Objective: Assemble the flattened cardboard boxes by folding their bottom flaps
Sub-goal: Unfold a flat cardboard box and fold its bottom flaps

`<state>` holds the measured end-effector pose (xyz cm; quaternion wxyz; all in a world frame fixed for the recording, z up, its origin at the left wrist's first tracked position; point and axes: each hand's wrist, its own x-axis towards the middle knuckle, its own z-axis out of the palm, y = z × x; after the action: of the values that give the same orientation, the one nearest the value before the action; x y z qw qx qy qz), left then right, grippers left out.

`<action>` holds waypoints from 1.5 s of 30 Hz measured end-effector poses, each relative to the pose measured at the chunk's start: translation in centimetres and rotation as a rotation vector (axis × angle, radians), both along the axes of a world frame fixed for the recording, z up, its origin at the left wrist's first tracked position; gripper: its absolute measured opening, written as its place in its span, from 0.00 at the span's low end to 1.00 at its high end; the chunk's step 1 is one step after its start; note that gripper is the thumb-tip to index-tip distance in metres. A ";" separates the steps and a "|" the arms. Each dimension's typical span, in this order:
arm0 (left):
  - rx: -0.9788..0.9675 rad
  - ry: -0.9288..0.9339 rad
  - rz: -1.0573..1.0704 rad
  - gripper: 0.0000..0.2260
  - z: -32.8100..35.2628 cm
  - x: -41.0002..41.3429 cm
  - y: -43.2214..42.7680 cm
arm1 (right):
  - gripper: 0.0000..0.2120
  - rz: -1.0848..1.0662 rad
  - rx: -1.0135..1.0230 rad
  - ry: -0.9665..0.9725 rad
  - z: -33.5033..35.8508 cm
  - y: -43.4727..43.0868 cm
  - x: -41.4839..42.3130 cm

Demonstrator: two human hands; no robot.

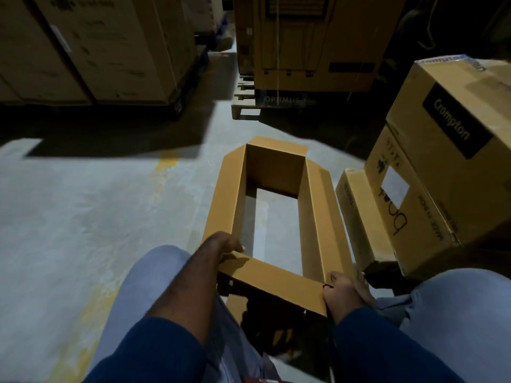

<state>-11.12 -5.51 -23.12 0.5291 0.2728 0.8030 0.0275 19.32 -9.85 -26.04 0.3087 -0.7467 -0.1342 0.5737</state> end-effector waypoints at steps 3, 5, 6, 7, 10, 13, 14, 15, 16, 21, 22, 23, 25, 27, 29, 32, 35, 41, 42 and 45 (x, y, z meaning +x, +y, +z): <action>0.062 -0.173 0.093 0.26 0.9 -0.8 -0.1 | 0.24 -0.056 0.126 0.037 -1.7 0.7 0.1; 0.133 -0.328 0.290 0.26 1.1 -1.7 0.1 | 0.23 -0.148 0.126 0.199 -2.6 1.5 0.2; 0.177 -0.394 0.400 0.27 1.2 -1.8 0.2 | 0.21 -0.184 0.090 0.245 -2.1 1.8 0.1; 0.223 -0.464 0.503 0.30 1.4 -1.8 0.3 | 0.20 -0.191 0.100 0.275 -2.4 1.8 0.2; 0.292 -0.709 0.780 0.40 0.5 -1.1 0.6 | 0.26 -0.315 0.070 0.432 -1.4 1.4 -0.6; 0.306 -0.758 0.790 0.44 -0.2 -0.1 0.7 | 0.27 -0.344 0.083 0.395 -1.6 1.4 -1.2; 0.327 -0.722 0.740 0.42 -0.7 0.2 0.8 | 0.26 -0.341 0.083 0.362 -1.2 1.4 -1.5; 0.345 -0.690 0.690 0.40 -0.8 0.8 0.8 | 0.24 -0.346 0.082 0.355 -1.7 1.7 -1.6; 0.346 -0.645 0.645 0.38 -1.2 1.3 0.8 | 0.22 -0.332 0.074 0.337 -2.0 1.8 -1.8; 0.430 -0.114 0.672 0.27 -4.2 3.3 -0.1 | 0.18 -0.142 0.067 0.226 -3.9 1.6 -1.9; 0.458 -0.010 0.653 0.26 -4.1 3.5 -0.4 | 0.18 -0.127 0.067 0.222 -3.9 1.6 -2.0; 0.469 0.018 0.642 0.26 -4.1 3.6 -0.4 | 0.17 -0.119 0.073 0.225 -4.2 1.7 -1.9; 0.443 -0.062 0.618 0.30 -4.2 3.5 -0.2 | 0.16 -0.125 0.099 0.244 -4.4 1.9 -1.8; 0.397 -0.179 0.616 0.28 -4.3 3.3 0.1 | 0.17 -0.104 0.096 0.241 -4.5 1.9 -1.9; 0.396 -0.257 0.631 0.26 -4.2 3.0 0.3 | 0.22 -0.067 0.084 0.209 -5.1 1.9 -2.0; 0.408 -0.330 0.642 0.24 -4.8 2.6 0.4 | 0.29 -0.034 0.101 0.184 -5.3 1.9 -2.1; 0.449 -0.379 0.613 0.23 -4.6 2.4 0.3 | 0.30 -0.016 0.127 0.112 -4.1 2.0 -2.5; 0.604 -0.397 0.341 0.37 -1.8 2.8 2.5 | 0.31 -0.115 0.271 -0.028 -0.4 3.6 -2.7; 0.624 -0.411 0.312 0.38 -1.0 3.0 3.0 | 0.30 -0.127 0.302 -0.015 0.2 3.9 -2.8; 0.721 -0.489 0.330 0.33 1.0 3.1 4.4 | 0.19 -0.130 0.368 0.005 1.6 5.0 -3.1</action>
<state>-7.98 -1.08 -22.09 0.5627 0.2935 0.6266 0.4522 16.22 -4.89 -24.40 0.4768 -0.6832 -0.1874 0.5204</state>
